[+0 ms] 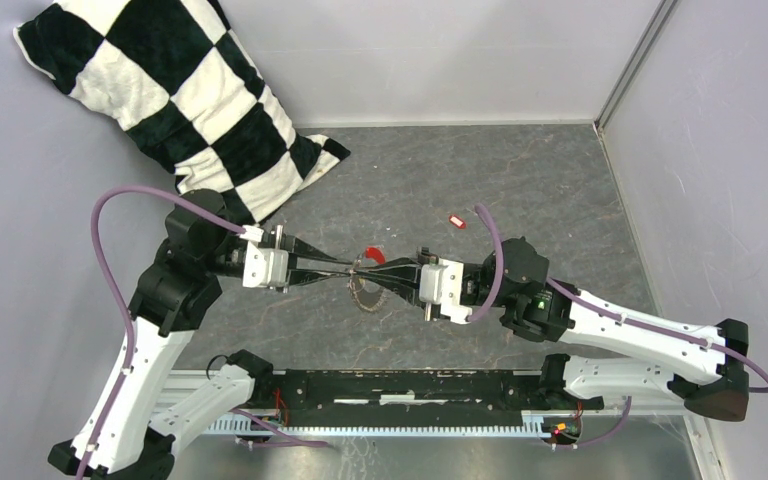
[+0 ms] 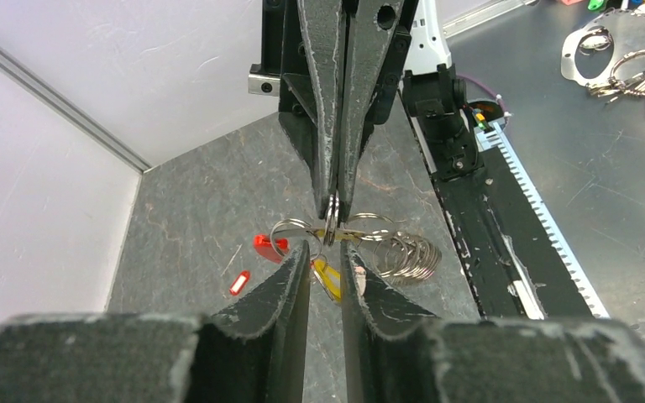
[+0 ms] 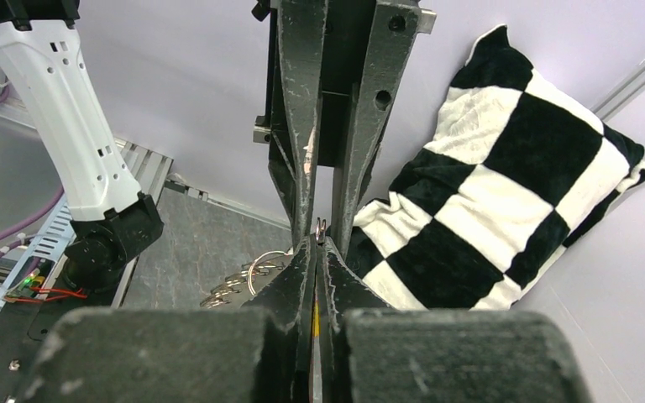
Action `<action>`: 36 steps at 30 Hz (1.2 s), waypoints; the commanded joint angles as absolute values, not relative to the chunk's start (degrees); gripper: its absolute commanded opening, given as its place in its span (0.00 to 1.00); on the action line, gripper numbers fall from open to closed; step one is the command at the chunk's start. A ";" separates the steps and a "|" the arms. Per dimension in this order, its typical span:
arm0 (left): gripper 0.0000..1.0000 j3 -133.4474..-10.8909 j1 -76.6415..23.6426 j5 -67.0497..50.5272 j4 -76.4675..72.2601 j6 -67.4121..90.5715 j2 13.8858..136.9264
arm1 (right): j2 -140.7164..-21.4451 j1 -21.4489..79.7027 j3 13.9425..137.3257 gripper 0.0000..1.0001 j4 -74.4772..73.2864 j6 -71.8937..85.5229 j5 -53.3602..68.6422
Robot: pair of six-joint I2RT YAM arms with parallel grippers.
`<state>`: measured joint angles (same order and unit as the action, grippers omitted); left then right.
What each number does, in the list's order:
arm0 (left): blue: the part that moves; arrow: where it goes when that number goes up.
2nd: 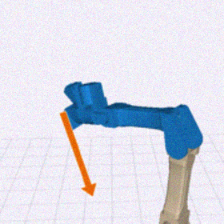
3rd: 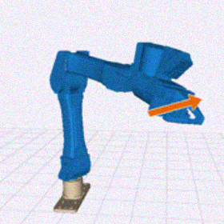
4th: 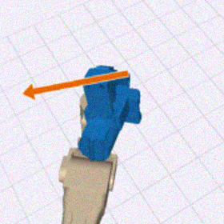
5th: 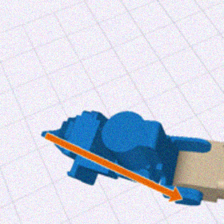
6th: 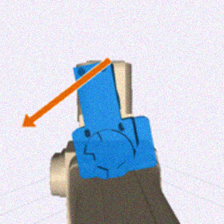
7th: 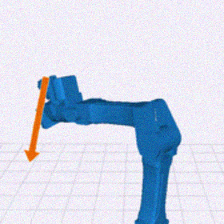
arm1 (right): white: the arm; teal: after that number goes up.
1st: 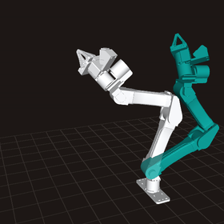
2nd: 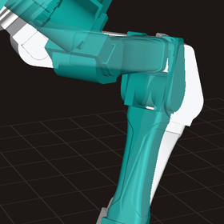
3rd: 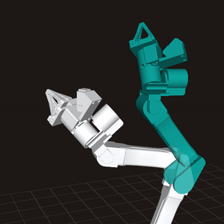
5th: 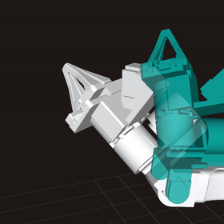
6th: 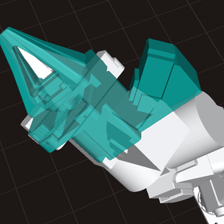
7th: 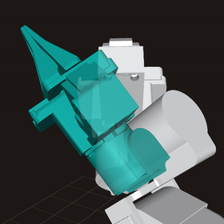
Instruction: Put the keys on the keyring
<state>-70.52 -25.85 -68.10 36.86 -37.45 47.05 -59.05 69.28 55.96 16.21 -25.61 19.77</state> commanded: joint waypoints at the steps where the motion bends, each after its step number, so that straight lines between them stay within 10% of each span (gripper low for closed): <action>1: 0.27 -69.89 -26.03 -68.63 34.99 -35.28 46.33 | -58.32 69.51 55.37 0.01 20.81 -25.27 20.34; 13: 0.06 -70.84 -26.05 -69.51 35.07 -36.53 46.70 | -59.14 69.59 55.19 0.01 20.78 -24.85 20.64; 21: 0.22 -70.65 -26.06 -70.63 35.00 -36.56 46.18 | -59.67 69.78 55.57 0.01 20.21 -24.70 20.09; 27: 0.02 -69.32 -26.02 -69.59 34.87 -38.09 45.26 | -58.73 69.81 55.21 0.01 21.01 -24.39 19.80; 34: 0.04 -67.67 -26.06 -68.90 34.98 -44.47 43.37 | -58.14 69.96 54.94 0.01 20.13 -24.38 19.26; 36: 0.22 -66.83 -26.02 -68.20 34.98 -46.69 42.57 | -57.76 69.92 54.38 0.01 20.52 -24.59 19.25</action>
<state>-68.05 -25.87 -68.69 35.83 -40.58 44.14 -59.75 69.76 55.02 18.04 -24.71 20.08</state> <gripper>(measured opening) 0.102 0.012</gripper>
